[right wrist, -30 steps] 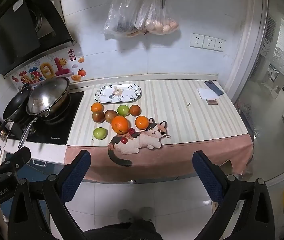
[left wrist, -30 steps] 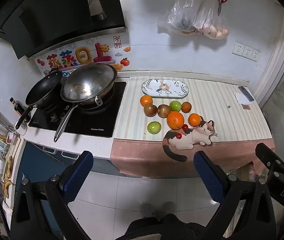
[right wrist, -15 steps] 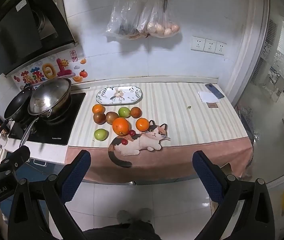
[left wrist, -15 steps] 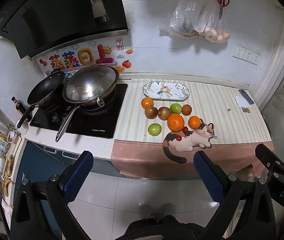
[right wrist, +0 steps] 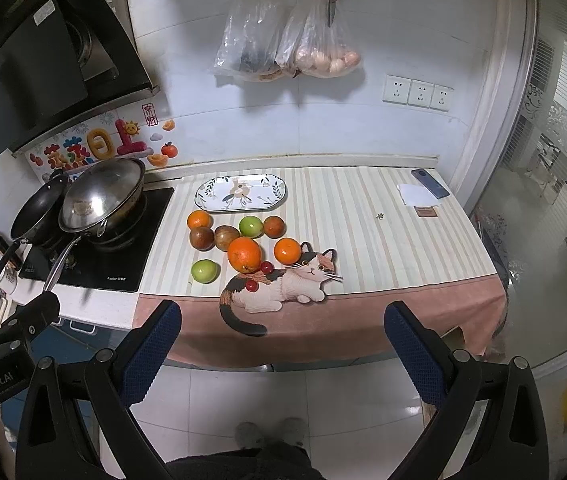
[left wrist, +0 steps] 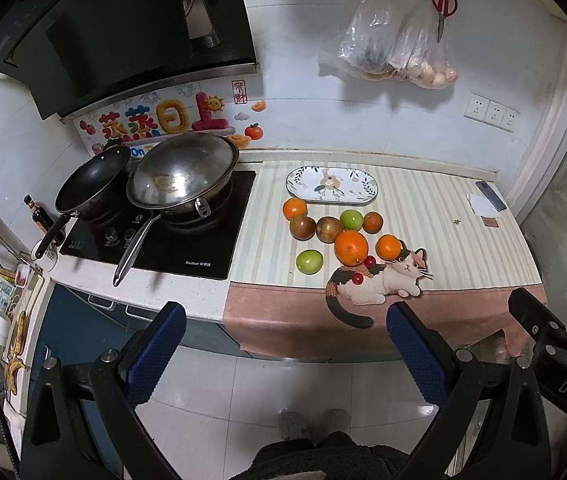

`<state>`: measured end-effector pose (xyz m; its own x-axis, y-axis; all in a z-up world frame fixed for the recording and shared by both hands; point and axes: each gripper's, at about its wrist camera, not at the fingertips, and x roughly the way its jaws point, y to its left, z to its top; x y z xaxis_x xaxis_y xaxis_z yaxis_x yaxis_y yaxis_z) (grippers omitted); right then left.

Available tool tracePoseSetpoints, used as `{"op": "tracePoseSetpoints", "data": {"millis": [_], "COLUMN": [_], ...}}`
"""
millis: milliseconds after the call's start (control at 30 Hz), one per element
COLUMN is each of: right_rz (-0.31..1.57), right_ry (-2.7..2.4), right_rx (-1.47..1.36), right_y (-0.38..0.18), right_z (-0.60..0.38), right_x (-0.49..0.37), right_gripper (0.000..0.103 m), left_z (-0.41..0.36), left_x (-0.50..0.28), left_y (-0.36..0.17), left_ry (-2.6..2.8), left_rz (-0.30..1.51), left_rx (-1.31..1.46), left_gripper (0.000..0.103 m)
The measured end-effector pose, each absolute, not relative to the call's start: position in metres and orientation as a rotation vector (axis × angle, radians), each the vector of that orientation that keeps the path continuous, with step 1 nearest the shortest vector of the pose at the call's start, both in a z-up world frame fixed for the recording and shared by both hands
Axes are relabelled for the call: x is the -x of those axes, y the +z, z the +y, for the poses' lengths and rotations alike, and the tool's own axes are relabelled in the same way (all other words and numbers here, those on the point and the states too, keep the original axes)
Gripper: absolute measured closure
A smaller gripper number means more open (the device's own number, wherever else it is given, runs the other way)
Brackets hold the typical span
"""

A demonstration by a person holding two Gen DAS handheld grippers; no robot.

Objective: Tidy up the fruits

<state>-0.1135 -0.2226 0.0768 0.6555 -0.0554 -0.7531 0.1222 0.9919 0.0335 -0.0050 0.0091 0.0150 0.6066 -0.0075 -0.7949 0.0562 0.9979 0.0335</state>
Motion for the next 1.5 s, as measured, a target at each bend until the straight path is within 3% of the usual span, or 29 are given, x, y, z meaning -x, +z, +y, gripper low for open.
{"op": "tracePoseSetpoints", "data": {"millis": [1500], "right_rz": [0.841], "right_ry": [-0.096], "right_rx": [-0.087], "right_y": [0.086], "right_z": [-0.214], "right_x": [0.118], "right_gripper": [0.0], "left_z": [0.01], "left_x": [0.004], "left_y": [0.016], "left_ry": [-0.042], "left_rz": [0.916], "left_rx": [-0.054], "left_gripper": [0.0]}}
